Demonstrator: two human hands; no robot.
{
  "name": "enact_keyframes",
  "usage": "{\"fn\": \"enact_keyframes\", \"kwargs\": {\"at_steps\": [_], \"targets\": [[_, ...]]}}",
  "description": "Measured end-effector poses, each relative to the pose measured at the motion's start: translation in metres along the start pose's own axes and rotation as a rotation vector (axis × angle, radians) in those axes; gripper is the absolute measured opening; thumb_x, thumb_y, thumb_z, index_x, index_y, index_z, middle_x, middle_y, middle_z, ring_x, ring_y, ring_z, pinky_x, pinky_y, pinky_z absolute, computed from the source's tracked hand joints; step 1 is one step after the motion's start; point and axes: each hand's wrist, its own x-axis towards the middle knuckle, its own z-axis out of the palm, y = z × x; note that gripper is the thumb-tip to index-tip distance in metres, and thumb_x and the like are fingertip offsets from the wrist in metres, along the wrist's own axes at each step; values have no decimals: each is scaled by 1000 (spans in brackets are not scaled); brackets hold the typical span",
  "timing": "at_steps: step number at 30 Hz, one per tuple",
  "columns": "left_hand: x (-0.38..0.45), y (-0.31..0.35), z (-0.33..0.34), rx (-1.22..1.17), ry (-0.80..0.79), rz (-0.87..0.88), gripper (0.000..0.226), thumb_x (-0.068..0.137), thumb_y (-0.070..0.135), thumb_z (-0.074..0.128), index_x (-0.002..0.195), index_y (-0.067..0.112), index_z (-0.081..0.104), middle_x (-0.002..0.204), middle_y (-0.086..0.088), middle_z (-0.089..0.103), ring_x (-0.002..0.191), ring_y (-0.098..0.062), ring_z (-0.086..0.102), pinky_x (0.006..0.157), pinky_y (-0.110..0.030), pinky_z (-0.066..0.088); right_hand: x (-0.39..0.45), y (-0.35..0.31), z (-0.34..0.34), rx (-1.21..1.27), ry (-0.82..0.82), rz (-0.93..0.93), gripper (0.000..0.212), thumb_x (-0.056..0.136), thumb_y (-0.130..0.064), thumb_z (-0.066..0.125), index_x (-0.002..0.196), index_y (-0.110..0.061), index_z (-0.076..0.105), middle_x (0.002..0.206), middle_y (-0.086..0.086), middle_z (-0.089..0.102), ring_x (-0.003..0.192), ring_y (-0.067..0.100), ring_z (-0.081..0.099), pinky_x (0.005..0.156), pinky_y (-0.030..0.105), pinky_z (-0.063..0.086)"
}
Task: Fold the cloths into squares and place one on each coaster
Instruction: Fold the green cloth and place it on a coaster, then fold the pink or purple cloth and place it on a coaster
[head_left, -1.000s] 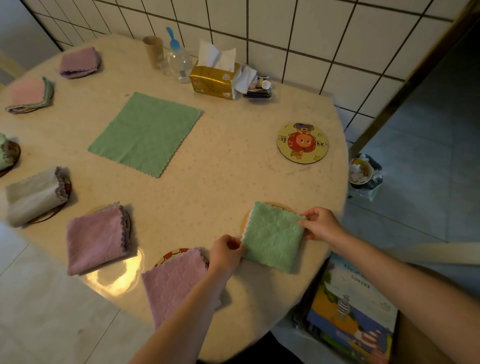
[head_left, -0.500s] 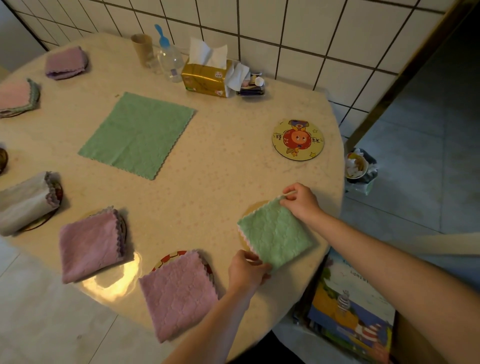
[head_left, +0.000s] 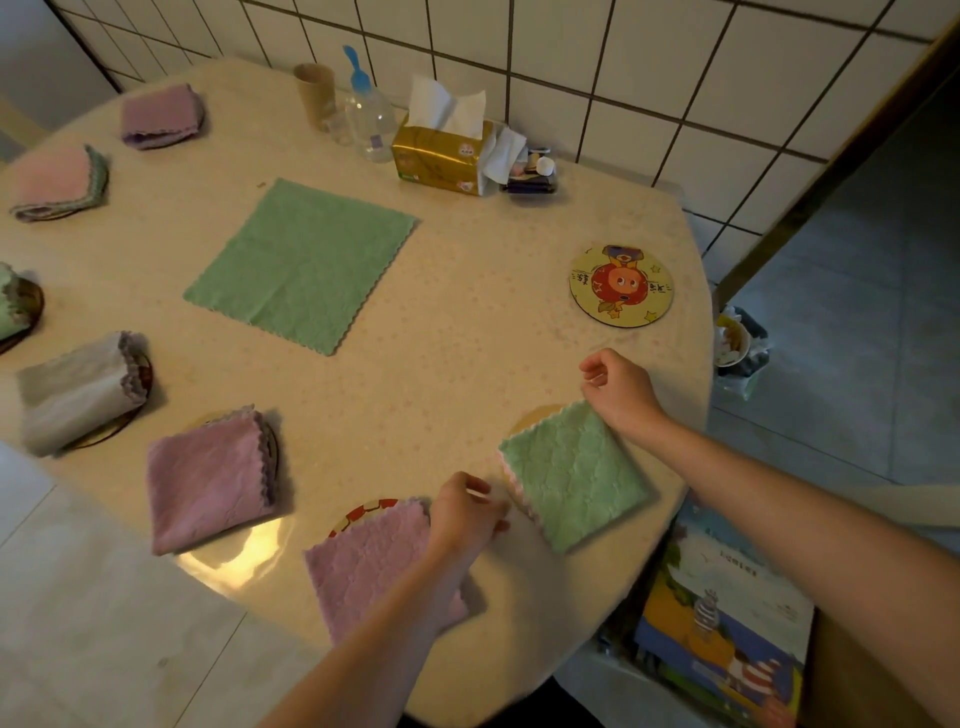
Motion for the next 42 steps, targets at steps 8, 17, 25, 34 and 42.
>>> {"fn": "enact_keyframes", "kwargs": {"at_steps": [8, 17, 25, 34, 42], "targets": [[60, 56, -121, 203, 48, 273, 11, 81, 13, 67, 88, 17, 60, 78, -5, 70, 73, -22, 69, 69, -38, 58, 17, -85, 54, -20, -84, -165, 16, 88, -10, 56, 103, -13, 59, 96, -4, 61, 91, 10, 56, 77, 20, 41], [180, 84, -282, 792, 89, 622, 34, 82, 6, 58, 114, 12, 64, 118, -7, 64, 111, -29, 56, 91, -33, 43, 57, -195, 182, -166, -189, -297, 15, 89, -15, 54, 102, -15, 59, 106, 2, 60, 99, 18, 56, 86, 34, 47], [239, 80, -340, 1094, -3, 953, 53, 78, 4, 54, 131, 9, 56, 141, -10, 50, 133, -34, 41, 109, -44, 36, 73, -241, 244, -449, -212, -363, 26, 90, -27, 55, 112, -14, 52, 116, 4, 50, 109, 24, 48, 81, 40, 47], [252, 90, -352, 1131, -70, 1002, 52, 79, 24, 38, 126, 16, 60, 133, -5, 57, 123, -32, 50, 103, -40, 43, 85, -252, 254, -637, -234, -409, 11, 91, -13, 48, 101, -15, 46, 104, 6, 46, 95, 28, 52, 67, 43, 49], [261, 116, -348, 1133, 23, 946, 46, 82, 30, 66, 125, 15, 57, 121, -7, 58, 108, -34, 52, 87, -41, 44, 92, -266, 245, -487, -88, -314, 7, 95, -17, 40, 96, -14, 47, 96, 9, 58, 75, 37, 60, 59, 42, 44]]}}
